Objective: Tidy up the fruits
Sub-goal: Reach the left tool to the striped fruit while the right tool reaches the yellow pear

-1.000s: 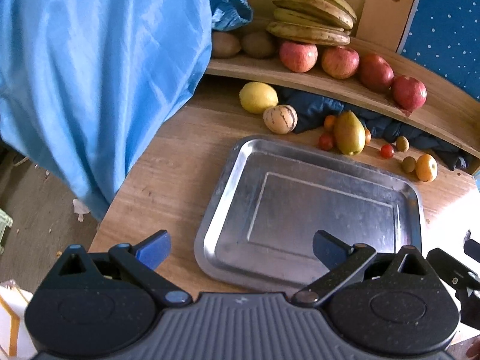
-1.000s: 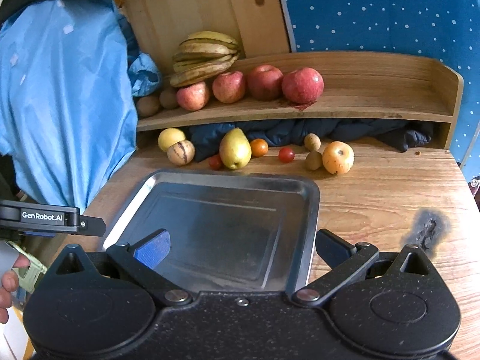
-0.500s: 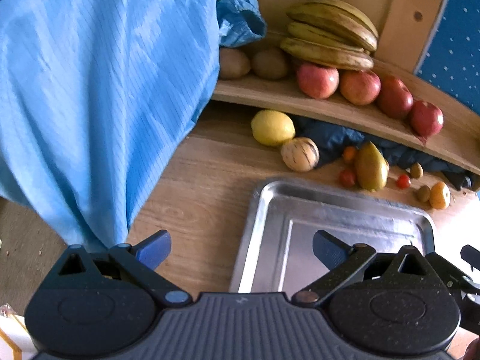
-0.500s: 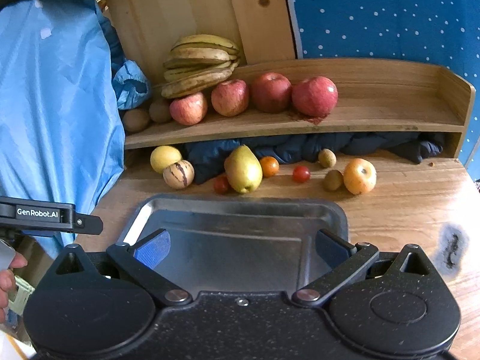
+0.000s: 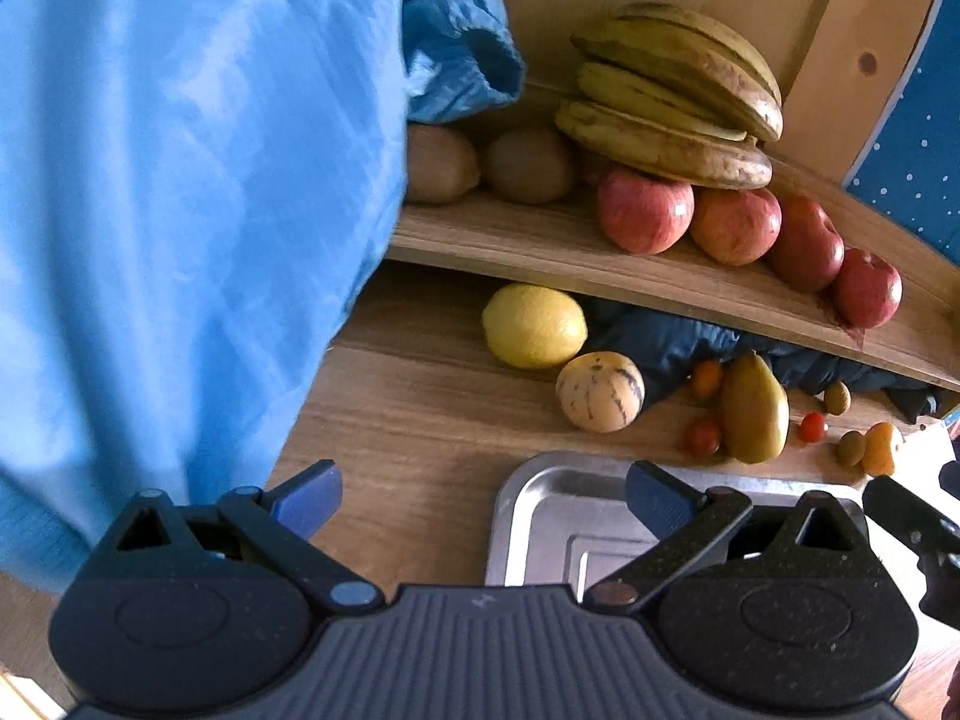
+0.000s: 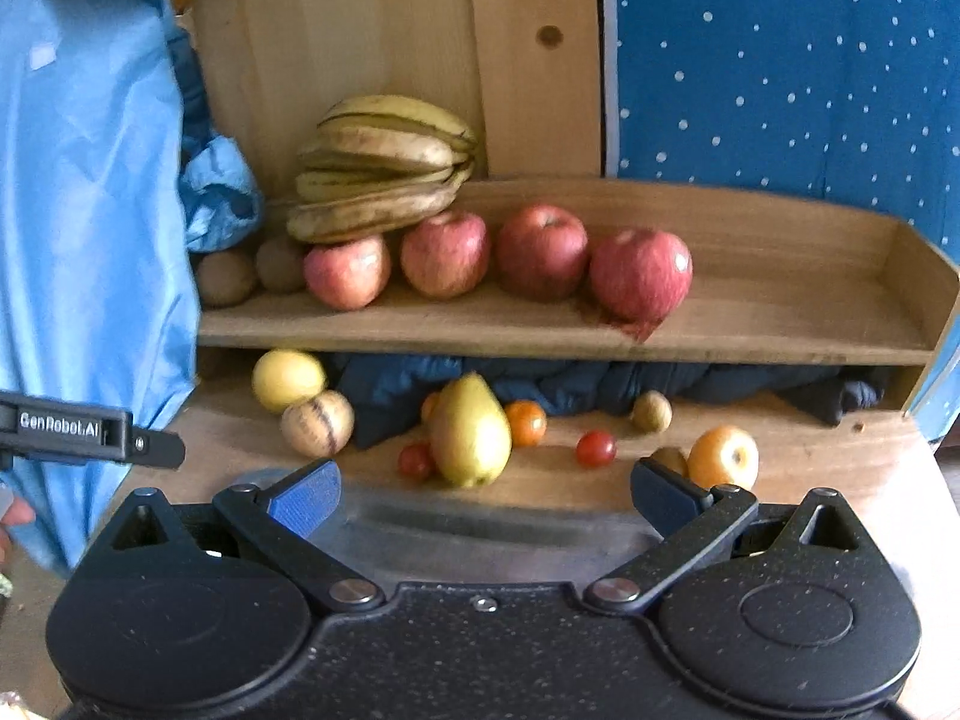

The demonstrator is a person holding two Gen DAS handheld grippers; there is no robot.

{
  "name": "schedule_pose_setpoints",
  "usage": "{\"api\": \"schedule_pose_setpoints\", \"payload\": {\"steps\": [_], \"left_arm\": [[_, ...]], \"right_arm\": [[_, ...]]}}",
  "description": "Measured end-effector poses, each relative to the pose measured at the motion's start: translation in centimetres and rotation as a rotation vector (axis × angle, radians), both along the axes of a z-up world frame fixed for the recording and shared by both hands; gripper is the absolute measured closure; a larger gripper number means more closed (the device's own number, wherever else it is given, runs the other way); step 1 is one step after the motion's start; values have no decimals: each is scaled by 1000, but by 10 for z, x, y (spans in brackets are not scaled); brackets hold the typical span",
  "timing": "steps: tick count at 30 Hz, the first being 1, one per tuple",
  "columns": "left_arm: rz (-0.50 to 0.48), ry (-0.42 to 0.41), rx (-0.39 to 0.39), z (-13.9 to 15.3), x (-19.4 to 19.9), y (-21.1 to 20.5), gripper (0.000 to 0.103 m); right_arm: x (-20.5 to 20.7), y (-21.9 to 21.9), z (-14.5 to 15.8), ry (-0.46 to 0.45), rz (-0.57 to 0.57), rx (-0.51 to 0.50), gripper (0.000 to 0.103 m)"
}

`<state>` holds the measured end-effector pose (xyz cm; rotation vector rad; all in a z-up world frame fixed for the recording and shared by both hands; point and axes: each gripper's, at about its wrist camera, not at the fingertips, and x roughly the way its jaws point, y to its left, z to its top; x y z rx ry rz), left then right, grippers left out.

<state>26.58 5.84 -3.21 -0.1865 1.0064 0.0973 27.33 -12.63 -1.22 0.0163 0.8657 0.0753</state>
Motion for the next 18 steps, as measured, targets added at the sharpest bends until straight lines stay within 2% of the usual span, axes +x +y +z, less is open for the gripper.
{"api": "schedule_pose_setpoints", "payload": {"steps": [7, 18], "left_arm": [[-59, 24, -35, -15, 29, -7, 1], [-117, 79, -70, -43, 67, -17, 1]], "right_arm": [[26, 6, -13, 36, -31, -29, 1], [52, 9, -37, 108, -49, -6, 1]]}}
